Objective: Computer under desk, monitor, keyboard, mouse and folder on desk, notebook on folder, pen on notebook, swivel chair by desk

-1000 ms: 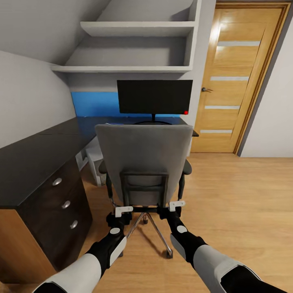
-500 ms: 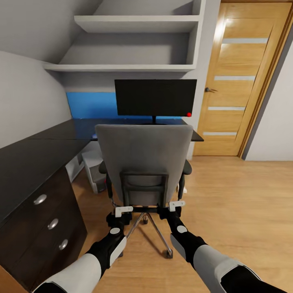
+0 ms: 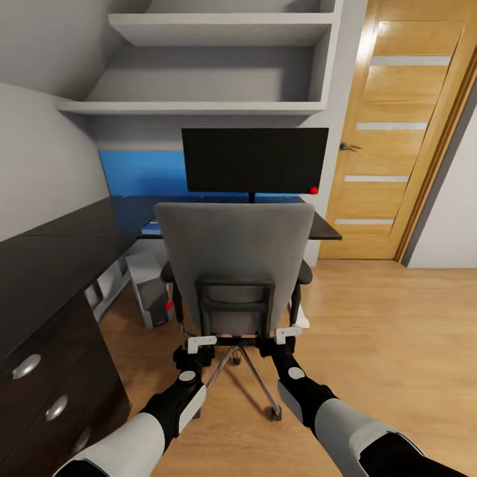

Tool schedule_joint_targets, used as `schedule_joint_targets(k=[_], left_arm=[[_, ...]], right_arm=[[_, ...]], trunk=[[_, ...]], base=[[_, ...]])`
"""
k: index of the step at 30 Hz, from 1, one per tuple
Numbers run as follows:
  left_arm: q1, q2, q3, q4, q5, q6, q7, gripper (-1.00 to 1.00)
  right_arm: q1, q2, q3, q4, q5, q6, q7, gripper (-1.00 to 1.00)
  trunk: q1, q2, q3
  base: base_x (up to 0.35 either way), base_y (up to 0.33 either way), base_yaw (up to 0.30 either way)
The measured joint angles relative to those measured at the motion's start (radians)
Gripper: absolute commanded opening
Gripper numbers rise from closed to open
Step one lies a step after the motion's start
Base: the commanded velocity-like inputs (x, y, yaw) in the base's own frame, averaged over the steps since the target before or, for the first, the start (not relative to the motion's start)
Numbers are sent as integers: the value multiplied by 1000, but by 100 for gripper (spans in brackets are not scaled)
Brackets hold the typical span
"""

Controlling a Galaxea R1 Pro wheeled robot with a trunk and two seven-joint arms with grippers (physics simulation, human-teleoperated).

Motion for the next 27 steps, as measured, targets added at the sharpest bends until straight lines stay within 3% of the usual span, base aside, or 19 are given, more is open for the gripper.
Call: schedule_joint_targets(k=[19,27], left_arm=[[0,0,1,0,0,0,-1,100],[0,0,9,0,-2,-1,5,100]], right_arm=[[0,-1,1,0,3,0,0,100],[0,-1,-20,0,-8,-4,-5,100]], trunk=[[0,0,0],[1,0,0]], base=[[323,2,0],[-166,7,0]])
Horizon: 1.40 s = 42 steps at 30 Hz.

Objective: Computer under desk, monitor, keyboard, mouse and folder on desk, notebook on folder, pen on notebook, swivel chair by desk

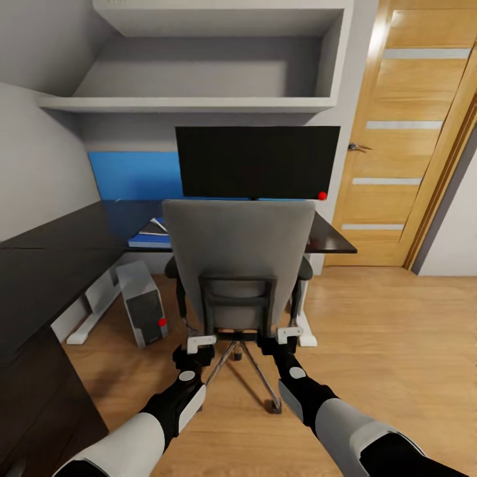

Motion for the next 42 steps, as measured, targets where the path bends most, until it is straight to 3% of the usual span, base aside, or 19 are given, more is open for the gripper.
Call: schedule_joint_targets(k=[9,24,34,39,42], left_arm=[[0,0,0,0,0,0,0,100],[0,0,6,0,0,0,1,100],[0,0,7,1,1,-3,13,100],[0,0,9,85,18,-6,19,100],[0,0,9,149,44,-16,18,100]], right_arm=[[0,0,0,0,0,0,1,100],[0,-2,-1,0,0,0,0,100],[0,-5,-1,1,-1,0,0,100],[0,-12,-2,20,-1,-1,0,100],[1,-18,-2,81,-2,-15,-1,100]], trunk=[[0,0,0],[-57,105,47],[-96,175,78],[-115,210,94],[-127,231,103]], base=[[-334,0,0],[-333,0,0],[-97,0,0],[-5,0,0],[-2,0,0]])
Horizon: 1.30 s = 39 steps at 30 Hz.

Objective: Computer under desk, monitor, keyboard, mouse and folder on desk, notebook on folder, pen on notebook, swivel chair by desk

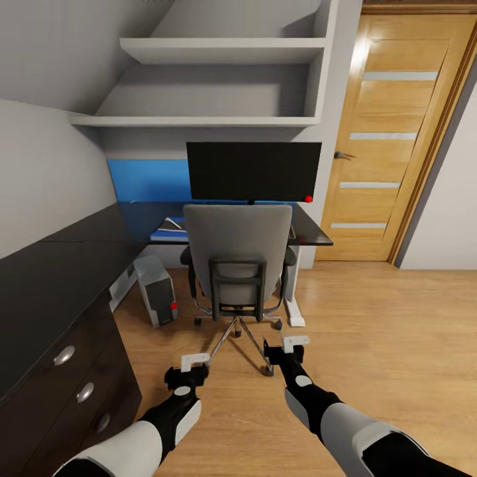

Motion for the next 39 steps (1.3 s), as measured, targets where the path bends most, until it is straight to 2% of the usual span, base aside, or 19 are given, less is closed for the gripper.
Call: schedule_joint_targets(k=[4,5,8,18,19,23,31,39], left_arm=[[0,2,2,98,30,-43,-2,100],[0,4,5,159,44,-91,-2,100],[0,7,2,184,47,-114,-2,100],[7,25,2,206,53,-137,-4,100],[42,30,6,207,55,-139,-4,100],[108,33,4,208,54,-141,-4,100],[164,39,2,208,53,-172,-3,100],[188,41,0,208,53,-185,-4,100]], right_arm=[[1,-8,0,72,-1,-67,0,100],[5,-16,-3,114,-4,-122,0,100],[20,-26,-1,134,-4,-147,0,100],[130,-54,-1,150,-4,-196,-1,100],[176,-73,-4,151,-7,-240,-2,100],[246,-90,-2,151,-5,-287,-1,100],[289,-121,0,153,-7,-311,-2,100],[299,-126,1,155,-9,-312,-2,100]], trunk=[[-15,28,13],[-19,35,16],[-31,56,25],[-69,126,56],[-73,133,59],[-88,161,72],[-119,217,97],[-150,273,122]], base=[[0,0,0],[0,0,0],[0,0,0],[0,0,0],[0,0,0],[0,0,0],[0,0,0],[0,0,-10]])
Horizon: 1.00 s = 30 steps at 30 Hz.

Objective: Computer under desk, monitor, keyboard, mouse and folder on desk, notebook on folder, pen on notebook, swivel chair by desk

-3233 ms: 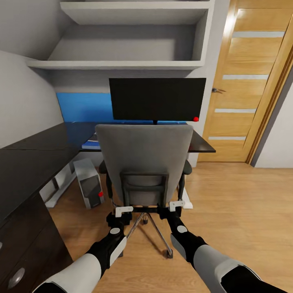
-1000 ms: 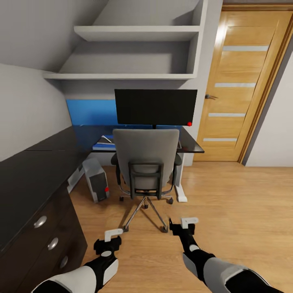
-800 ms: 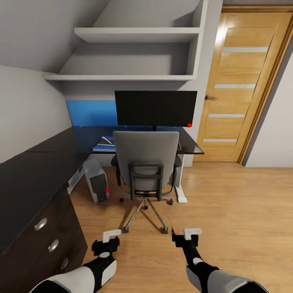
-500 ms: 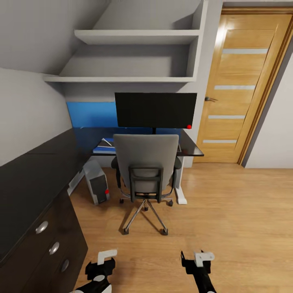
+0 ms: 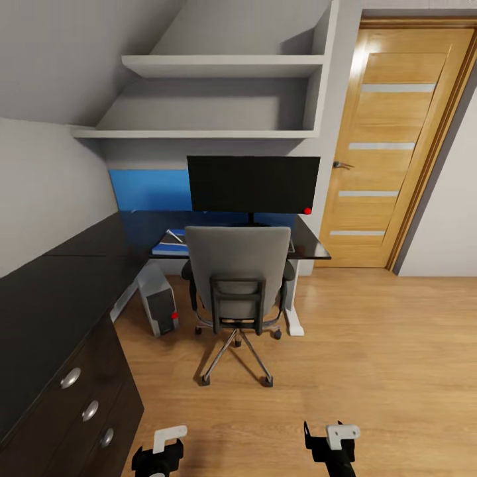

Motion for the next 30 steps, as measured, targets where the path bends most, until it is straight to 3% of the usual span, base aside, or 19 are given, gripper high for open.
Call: schedule_joint_targets(k=[12,21,26,30], left_arm=[[20,2,0,0,0,0,1,100],[105,12,1,0,-1,-2,-4,100],[191,55,3,0,0,-70,-11,100],[215,70,-1,0,0,-131,-21,100]], right_arm=[[9,-3,-1,-2,1,11,2,100],[47,-6,1,0,1,12,5,100],[62,-9,0,0,1,12,4,100],[64,-8,0,0,1,12,5,100]], trunk=[[-46,84,38],[-81,147,66],[-100,182,81],[-115,210,94]], base=[[0,0,-13],[0,0,0],[0,0,0],[0,0,0]])
